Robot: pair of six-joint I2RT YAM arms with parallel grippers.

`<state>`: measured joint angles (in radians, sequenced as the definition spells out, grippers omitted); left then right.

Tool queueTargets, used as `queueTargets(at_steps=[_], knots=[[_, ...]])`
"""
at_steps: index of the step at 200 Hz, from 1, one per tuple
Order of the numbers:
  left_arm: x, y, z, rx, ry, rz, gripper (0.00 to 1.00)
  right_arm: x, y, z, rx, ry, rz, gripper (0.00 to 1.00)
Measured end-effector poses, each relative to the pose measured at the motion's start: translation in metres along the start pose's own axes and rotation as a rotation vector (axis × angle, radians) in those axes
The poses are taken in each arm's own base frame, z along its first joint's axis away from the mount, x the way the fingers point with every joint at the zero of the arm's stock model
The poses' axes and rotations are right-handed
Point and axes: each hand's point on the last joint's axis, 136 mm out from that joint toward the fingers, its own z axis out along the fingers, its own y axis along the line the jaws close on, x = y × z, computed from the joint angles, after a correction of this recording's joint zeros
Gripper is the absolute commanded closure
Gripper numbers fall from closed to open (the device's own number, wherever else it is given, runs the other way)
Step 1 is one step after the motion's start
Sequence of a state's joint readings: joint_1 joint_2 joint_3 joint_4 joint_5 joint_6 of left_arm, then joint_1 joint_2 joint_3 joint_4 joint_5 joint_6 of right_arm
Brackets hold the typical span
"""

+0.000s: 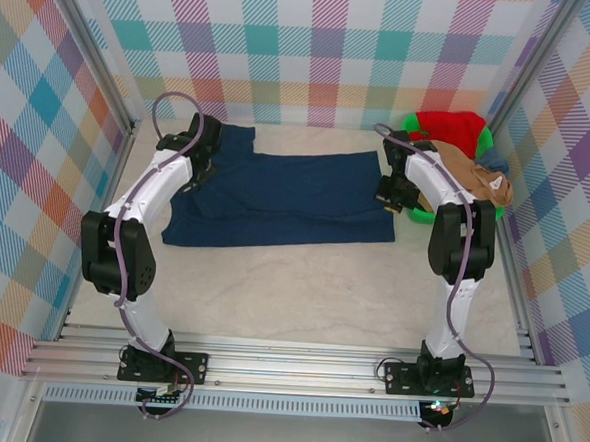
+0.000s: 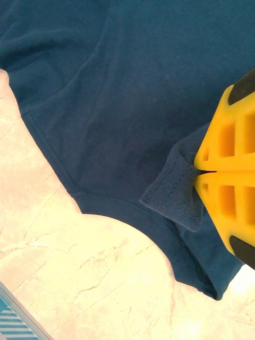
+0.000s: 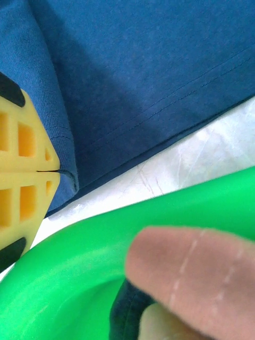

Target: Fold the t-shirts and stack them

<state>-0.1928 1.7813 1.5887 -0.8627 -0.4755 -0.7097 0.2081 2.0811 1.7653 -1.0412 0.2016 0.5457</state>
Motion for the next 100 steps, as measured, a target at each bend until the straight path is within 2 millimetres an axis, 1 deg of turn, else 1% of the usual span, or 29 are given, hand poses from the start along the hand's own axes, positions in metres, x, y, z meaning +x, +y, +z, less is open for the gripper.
queueTargets(at_steps=[66,100], knots=[[-0.003,0.005,0.002,-0.013,-0.003,-0.009,1.0,-0.005,0.004,0.007,0.002,0.003,0.0,1.0],[-0.003,0.006,0.006,-0.018,0.003,-0.011,1.0,-0.01,0.006,0.002,-0.007,-0.011,0.003,1.0]])
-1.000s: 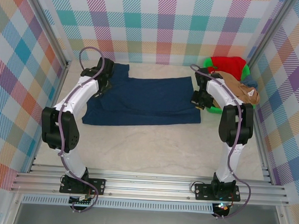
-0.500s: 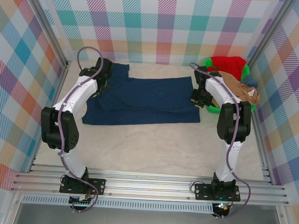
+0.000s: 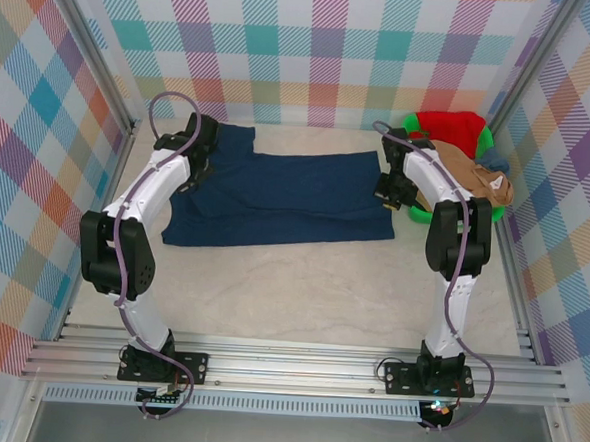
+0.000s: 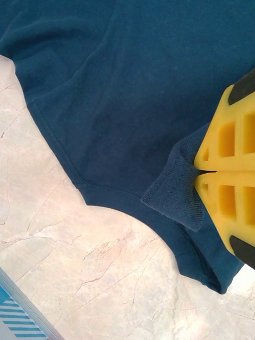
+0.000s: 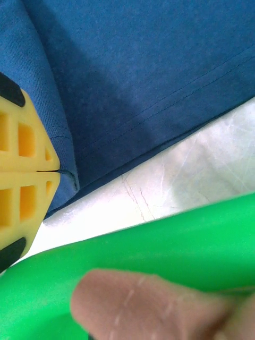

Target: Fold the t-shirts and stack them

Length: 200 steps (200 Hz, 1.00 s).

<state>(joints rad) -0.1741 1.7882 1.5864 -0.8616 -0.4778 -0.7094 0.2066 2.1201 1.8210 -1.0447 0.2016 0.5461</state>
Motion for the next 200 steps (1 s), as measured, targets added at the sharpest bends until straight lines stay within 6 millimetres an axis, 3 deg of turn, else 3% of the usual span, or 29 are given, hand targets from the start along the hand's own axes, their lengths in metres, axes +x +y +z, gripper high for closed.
queueTargets(at_steps=[73,81,90,95,108,129,150,168,184,200], knots=[[0.014,-0.016,0.037,-0.006,0.077,0.009,1.0,-0.01,0.006,0.007,-0.003,-0.005,0.003,0.99],[0.014,-0.018,0.041,-0.004,0.085,0.01,0.86,-0.009,0.006,0.01,0.0,0.001,0.003,0.91],[0.014,-0.021,0.044,-0.002,0.093,0.02,0.62,-0.009,0.006,0.012,0.002,0.005,0.008,0.79],[0.014,-0.022,0.046,-0.001,0.096,0.018,0.56,-0.009,0.006,0.012,0.002,0.006,0.004,0.73],[0.013,-0.026,0.048,0.004,0.1,0.021,0.51,-0.008,0.006,0.012,0.003,0.007,0.002,0.62],[0.008,-0.028,0.045,0.006,0.096,0.028,0.43,-0.009,0.006,0.01,0.005,0.003,0.0,0.54],[0.0,-0.029,0.035,0.021,0.083,0.022,0.42,-0.012,0.006,0.002,0.002,-0.016,-0.01,0.52],[0.002,-0.024,0.023,0.051,0.087,0.01,0.45,-0.011,0.007,-0.016,-0.019,-0.058,-0.025,0.55],[0.017,-0.014,0.008,0.092,0.131,-0.012,0.49,-0.001,0.004,-0.036,-0.046,-0.094,-0.041,0.59],[0.041,0.003,0.0,0.111,0.189,-0.036,0.63,0.02,0.004,-0.05,-0.09,-0.106,-0.059,0.66]])
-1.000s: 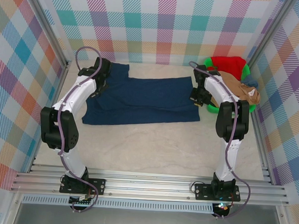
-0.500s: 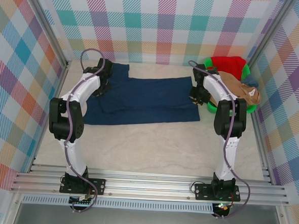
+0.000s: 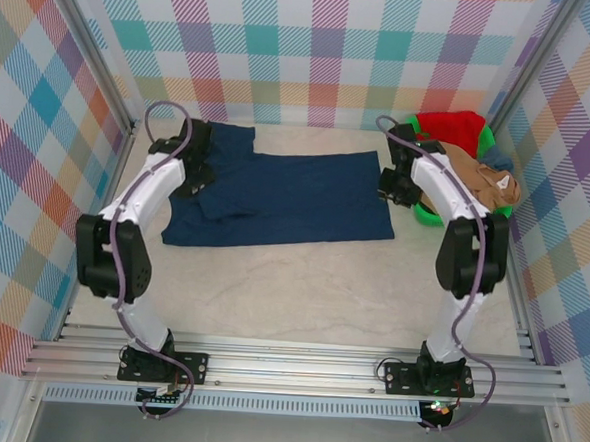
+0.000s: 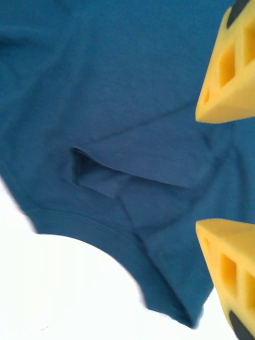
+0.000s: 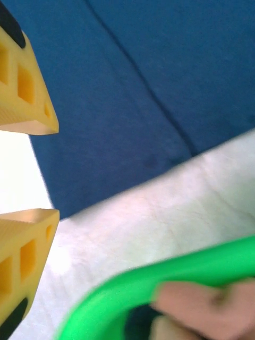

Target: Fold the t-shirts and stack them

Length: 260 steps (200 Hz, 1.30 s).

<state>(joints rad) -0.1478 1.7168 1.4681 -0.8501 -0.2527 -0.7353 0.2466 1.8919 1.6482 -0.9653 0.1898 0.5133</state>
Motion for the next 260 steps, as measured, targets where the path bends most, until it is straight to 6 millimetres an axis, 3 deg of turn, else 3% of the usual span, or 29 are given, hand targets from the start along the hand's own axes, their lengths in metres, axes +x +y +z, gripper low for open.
queueTargets(at_steps=[19,43,79,118,157,189,260], knots=[[0.036,0.024,0.008,-0.014,0.088,-0.045,0.71,0.028,0.001,0.0,-0.045,0.032,-0.015,0.73],[0.066,0.045,0.035,-0.037,0.213,-0.136,0.73,0.057,0.005,0.028,-0.059,0.114,-0.033,0.77],[0.068,0.043,0.069,-0.053,0.254,-0.227,0.76,0.064,0.019,0.066,-0.056,0.15,-0.064,0.79],[0.066,0.049,0.085,-0.102,0.237,-0.255,0.77,0.055,0.025,0.086,-0.031,0.142,-0.086,0.79],[0.078,0.079,0.095,-0.197,0.227,-0.272,0.74,0.057,0.022,0.098,-0.001,0.158,-0.102,0.79],[0.086,0.097,0.087,-0.229,0.215,-0.285,0.73,0.07,0.018,0.095,0.005,0.171,-0.115,0.78],[0.133,0.156,0.056,-0.332,0.242,-0.347,0.73,0.16,-0.02,0.069,0.091,0.321,-0.159,0.72]])
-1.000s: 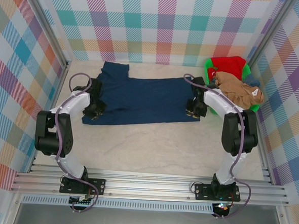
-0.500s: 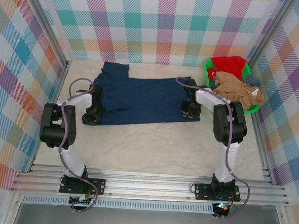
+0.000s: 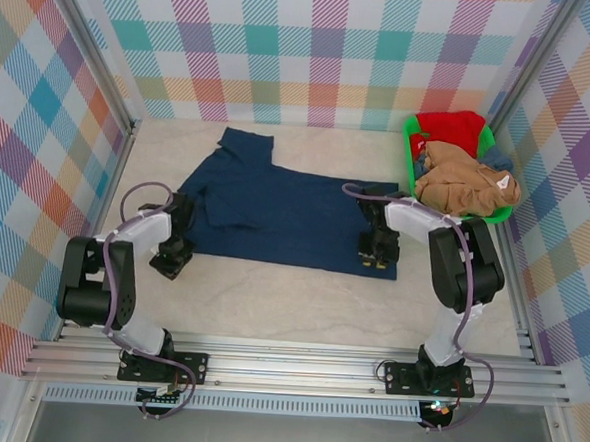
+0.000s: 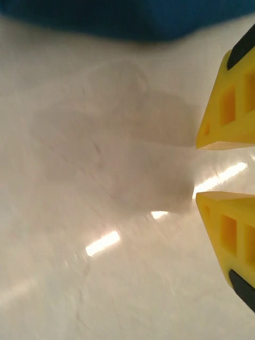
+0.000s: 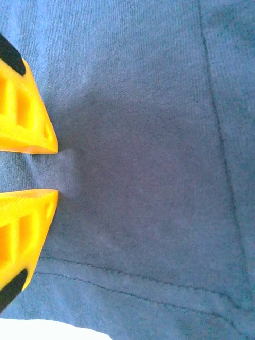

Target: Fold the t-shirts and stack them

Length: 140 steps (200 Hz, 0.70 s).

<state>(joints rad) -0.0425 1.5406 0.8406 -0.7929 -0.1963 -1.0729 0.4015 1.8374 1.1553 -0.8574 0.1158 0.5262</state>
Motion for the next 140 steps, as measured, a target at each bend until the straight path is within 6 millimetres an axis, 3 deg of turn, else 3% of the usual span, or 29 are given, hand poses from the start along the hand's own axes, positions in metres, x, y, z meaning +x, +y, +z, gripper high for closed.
queueTargets(at_steps=[32,49,73,90,107,140], knots=[[0.001,0.008,-0.009,0.039,-0.02,-0.023,0.54,0.006,-0.003,0.0,0.013,0.005,0.001,0.68],[-0.011,-0.007,-0.027,0.138,-0.063,-0.012,0.48,0.003,-0.004,-0.003,0.024,-0.003,-0.001,0.64],[-0.039,-0.037,-0.047,0.241,-0.082,-0.025,0.46,-0.01,0.002,-0.016,0.013,-0.044,-0.006,0.56],[-0.059,-0.052,-0.042,0.257,-0.061,-0.032,0.46,-0.02,0.006,-0.026,-0.012,-0.08,0.006,0.52],[-0.066,-0.062,-0.029,0.257,-0.032,-0.01,0.46,-0.016,0.003,-0.034,-0.047,-0.095,0.037,0.49],[-0.061,-0.076,-0.014,0.264,0.024,0.066,0.49,0.011,-0.035,-0.035,-0.148,-0.062,0.247,0.47]])
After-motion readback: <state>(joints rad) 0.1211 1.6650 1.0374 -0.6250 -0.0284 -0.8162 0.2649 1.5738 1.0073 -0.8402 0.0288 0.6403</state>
